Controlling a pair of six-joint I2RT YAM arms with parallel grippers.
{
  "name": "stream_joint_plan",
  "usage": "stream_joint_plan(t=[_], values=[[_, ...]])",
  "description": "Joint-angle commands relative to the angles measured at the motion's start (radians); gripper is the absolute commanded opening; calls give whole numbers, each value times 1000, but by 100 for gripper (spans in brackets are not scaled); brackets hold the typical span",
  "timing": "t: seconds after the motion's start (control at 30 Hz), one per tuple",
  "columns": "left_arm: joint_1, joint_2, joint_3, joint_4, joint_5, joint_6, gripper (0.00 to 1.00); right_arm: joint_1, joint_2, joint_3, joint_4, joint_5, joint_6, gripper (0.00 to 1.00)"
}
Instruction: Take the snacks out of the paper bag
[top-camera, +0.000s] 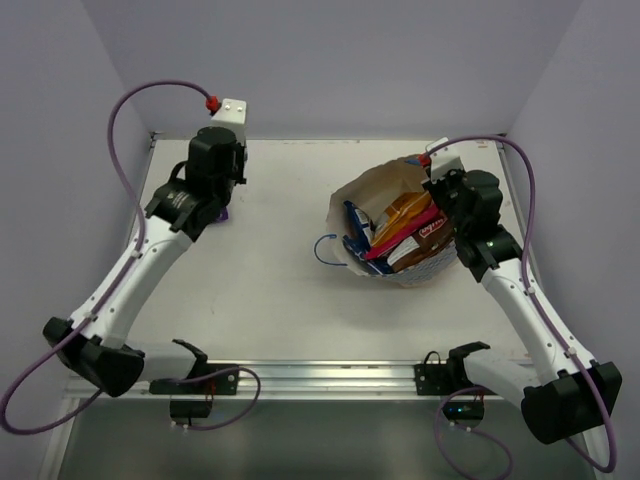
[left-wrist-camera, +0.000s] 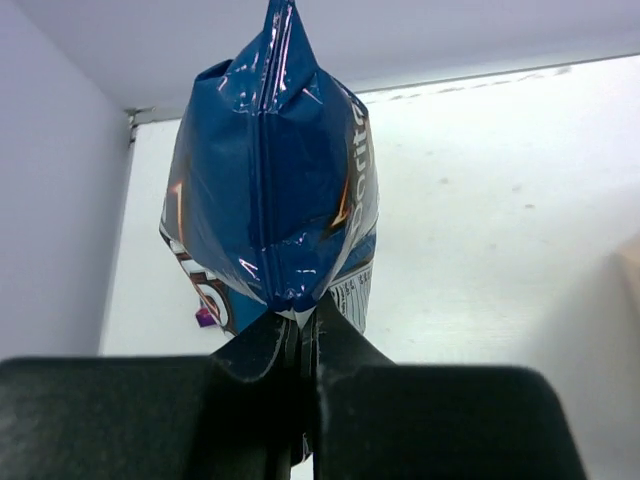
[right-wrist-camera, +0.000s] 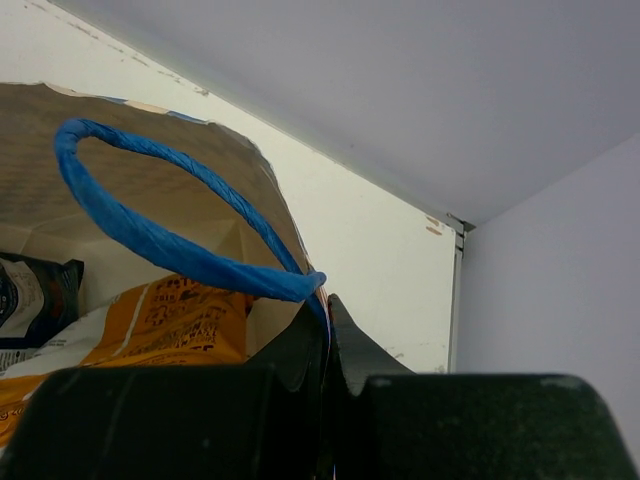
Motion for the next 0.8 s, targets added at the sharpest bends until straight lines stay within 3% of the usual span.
stream_joint_plan(t=[0.0,0.03,0.13,0.27,0.43,0.47,0.5,0.67,0.7,0.77], values=[[71,106,-109,241,-47,68,0,1,-19,28,59,-7,17,0],[95,133,-140,354,-59,79,0,1,-19,28,57,-10,17,0],[155,283,-174,471,-85,74,0,1,-21,28,56,-18,22,0],[185,553,-97,499,-110,54,0,1,-24,19,57,-22,25,0],[178,699,-13,455,-18,-5,0,1,-36,-2,65,-35,25,0],[177,688,-4,450,5,-36,5,1,-38,-2,66,-33,22,0],[172,673,-14,452,55,-50,19,1,-39,-5,68,-30,20,0],[125,523,-48,430,142,-110,55,1,-31,1,68,-35,22,0],[119,497,-50,421,172,-119,72,1,-28,4,66,-33,22,0],[83,417,-42,378,186,-140,94,1,-31,7,63,-32,23,0]])
